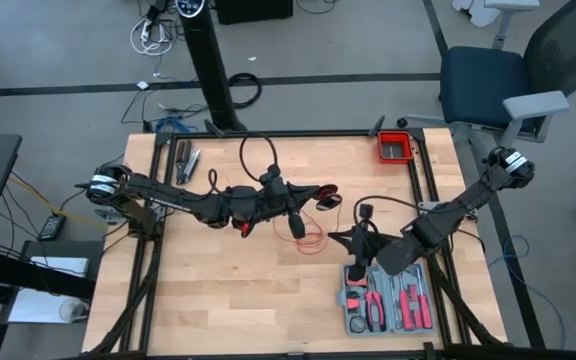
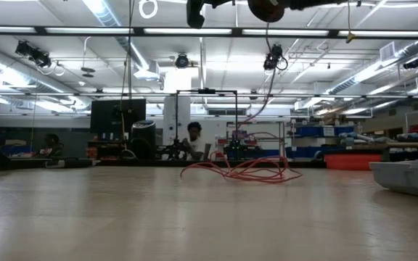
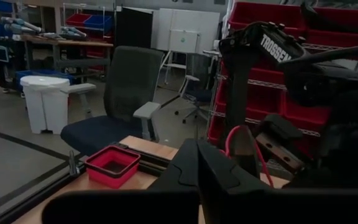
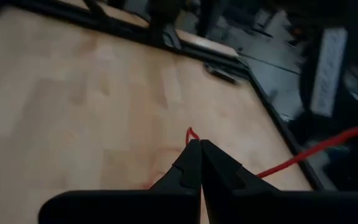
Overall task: Coil cords
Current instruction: Coil the wire
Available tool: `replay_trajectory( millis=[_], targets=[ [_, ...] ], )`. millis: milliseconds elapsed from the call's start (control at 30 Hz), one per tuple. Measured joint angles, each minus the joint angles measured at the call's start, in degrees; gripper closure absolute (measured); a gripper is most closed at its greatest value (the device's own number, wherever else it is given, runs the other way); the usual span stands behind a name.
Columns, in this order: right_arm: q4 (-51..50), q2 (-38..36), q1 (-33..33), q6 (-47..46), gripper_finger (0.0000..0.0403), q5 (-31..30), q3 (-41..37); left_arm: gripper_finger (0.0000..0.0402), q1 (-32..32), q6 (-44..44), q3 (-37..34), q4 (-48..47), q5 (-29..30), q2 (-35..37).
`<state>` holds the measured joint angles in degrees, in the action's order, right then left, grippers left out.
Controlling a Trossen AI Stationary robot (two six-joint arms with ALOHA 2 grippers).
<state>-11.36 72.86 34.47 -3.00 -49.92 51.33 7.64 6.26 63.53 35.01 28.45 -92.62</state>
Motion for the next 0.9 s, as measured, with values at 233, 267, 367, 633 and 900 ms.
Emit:
replay_trajectory(
  millis=[233,267,367,633,900],
  targets=[
    [-14.0,0.0,1.5,-11.1,0.0402,-13.6,0.0,0.0402,0.0,0.0,0.0,0.0,-0.4,0.0],
    [-16.4,0.0,1.5,-12.6,0.0402,-14.7,0.0,0.0402,0.0,0.0,0.0,0.2,-0.8,0.0],
    [-22.6,0.0,-0.1,-16.5,0.0402,-14.7,0.0,0.0402,0.0,-0.8,0.0,1.8,-1.4,0.0],
    [-15.0,0.2,-3.8,-7.6,0.0402,-2.4,0.0,0.0402,0.0,-4.2,0.0,4.4,-1.6,0.0],
    [-0.2,0.2,-5.5,7.9,0.0387,6.7,0.0,0.0402,0.0,-4.7,0.0,4.6,-1.1,0.0]
  ],
)
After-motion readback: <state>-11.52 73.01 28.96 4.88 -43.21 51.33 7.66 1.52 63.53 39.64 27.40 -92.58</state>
